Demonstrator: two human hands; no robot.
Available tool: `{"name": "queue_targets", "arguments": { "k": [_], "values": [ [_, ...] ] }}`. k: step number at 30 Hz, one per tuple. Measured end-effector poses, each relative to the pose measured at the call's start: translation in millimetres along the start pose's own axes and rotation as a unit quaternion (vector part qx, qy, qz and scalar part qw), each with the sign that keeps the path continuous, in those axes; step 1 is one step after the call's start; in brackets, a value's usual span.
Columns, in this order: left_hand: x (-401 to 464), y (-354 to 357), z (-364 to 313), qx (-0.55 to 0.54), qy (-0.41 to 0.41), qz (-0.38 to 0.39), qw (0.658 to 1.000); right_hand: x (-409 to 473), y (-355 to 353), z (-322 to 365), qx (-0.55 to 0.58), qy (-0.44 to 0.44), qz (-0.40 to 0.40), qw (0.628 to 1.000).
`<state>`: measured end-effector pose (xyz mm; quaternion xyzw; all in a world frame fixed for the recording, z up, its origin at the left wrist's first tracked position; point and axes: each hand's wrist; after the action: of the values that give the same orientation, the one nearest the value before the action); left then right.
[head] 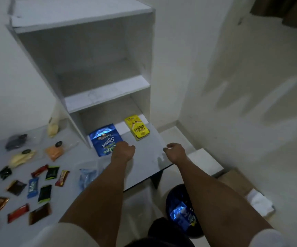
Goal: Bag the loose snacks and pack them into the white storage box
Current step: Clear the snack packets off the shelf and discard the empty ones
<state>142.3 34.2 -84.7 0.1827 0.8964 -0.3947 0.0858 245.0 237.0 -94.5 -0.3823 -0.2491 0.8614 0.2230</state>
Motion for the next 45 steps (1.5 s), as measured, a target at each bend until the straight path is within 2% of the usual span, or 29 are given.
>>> {"name": "queue_targets", "arguments": {
  "k": [9,15,23,27,31,36,39,42,45],
  "values": [
    [40,-57,51,-0.028,-0.077,-0.065,0.995,31,39,78,-0.032,-0.038,0.005,0.999],
    [94,-63,90,-0.033,-0.162,-0.079,0.983,101,70,121,-0.057,-0.007,0.019,0.998],
    [138,-46,118,0.006,-0.249,-0.053,0.967,183,108,152,-0.096,0.075,0.042,0.992],
    [144,-40,131,0.013,-0.267,-0.032,0.963,197,122,154,-0.133,0.087,0.042,0.986],
    [153,-38,136,-0.010,-0.296,-0.044,0.954,209,131,154,-0.142,0.089,0.047,0.985],
    [164,-34,140,-0.044,-0.320,-0.050,0.945,216,133,153,-0.122,0.091,0.074,0.986],
    [168,-33,134,-0.051,-0.315,-0.069,0.945,222,135,145,-0.058,0.100,0.111,0.987],
    [167,-38,120,-0.086,-0.281,-0.128,0.947,217,133,136,0.033,0.129,0.136,0.982],
    [155,-43,107,-0.197,-0.246,-0.190,0.930,192,122,132,0.115,0.144,0.157,0.970]
  ]
}}
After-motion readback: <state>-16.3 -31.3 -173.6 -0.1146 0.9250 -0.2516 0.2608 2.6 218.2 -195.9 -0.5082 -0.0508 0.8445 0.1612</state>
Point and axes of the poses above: each hand's wrist, its own x-axis towards the middle knuckle, its own y-axis out of the palm, z = x × y, and after that the axes turned 10 degrees about y, right-handed
